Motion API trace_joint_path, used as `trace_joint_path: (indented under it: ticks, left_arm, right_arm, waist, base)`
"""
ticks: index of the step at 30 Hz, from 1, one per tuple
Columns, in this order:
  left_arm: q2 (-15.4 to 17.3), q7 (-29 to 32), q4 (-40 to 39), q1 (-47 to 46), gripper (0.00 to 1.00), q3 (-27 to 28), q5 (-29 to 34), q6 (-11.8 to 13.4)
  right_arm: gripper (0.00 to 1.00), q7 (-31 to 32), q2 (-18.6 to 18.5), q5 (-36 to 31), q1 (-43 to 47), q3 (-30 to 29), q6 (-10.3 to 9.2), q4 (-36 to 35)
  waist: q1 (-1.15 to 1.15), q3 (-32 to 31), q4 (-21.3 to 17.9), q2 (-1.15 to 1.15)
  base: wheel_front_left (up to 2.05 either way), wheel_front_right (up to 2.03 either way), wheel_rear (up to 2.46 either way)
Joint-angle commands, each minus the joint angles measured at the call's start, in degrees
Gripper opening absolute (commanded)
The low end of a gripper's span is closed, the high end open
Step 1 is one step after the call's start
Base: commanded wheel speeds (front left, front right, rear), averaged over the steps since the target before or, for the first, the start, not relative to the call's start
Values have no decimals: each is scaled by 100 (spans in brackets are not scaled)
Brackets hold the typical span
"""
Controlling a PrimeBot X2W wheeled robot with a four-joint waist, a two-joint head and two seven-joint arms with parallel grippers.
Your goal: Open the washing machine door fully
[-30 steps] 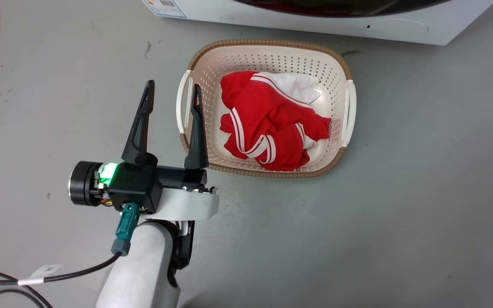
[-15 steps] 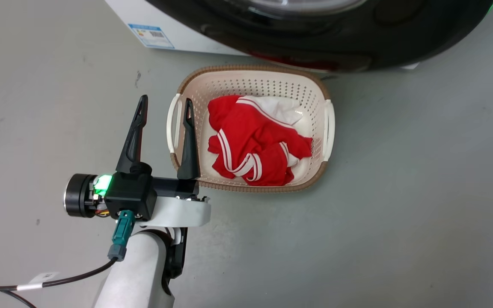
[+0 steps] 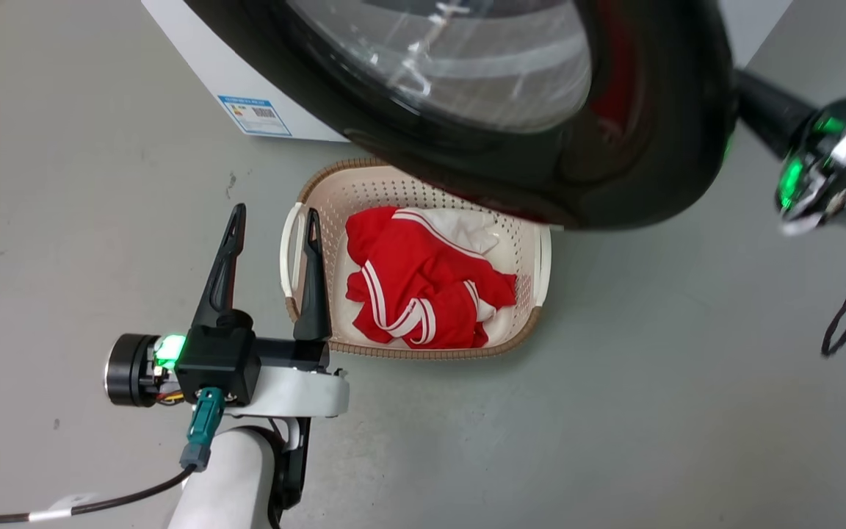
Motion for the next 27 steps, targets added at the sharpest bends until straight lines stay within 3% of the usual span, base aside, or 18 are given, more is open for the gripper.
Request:
trace_joint_path:
  ticks: [1, 27]
  left_arm:
    - [-4, -16, -12, 95, 100, 39, 28, -17]
    - [-5, -16, 135, 546, 100, -3, 104, -124]
  right_arm:
    - [0, 116, 69, 12, 296, 98, 0, -157]
    - [0, 698, 974, 262, 2170, 1001, 6, -1693]
  waist:
    - [0, -76, -10, 0]
    - [0, -811, -41, 0]
  base:
    - [0, 0, 0]
    - [0, 0, 0]
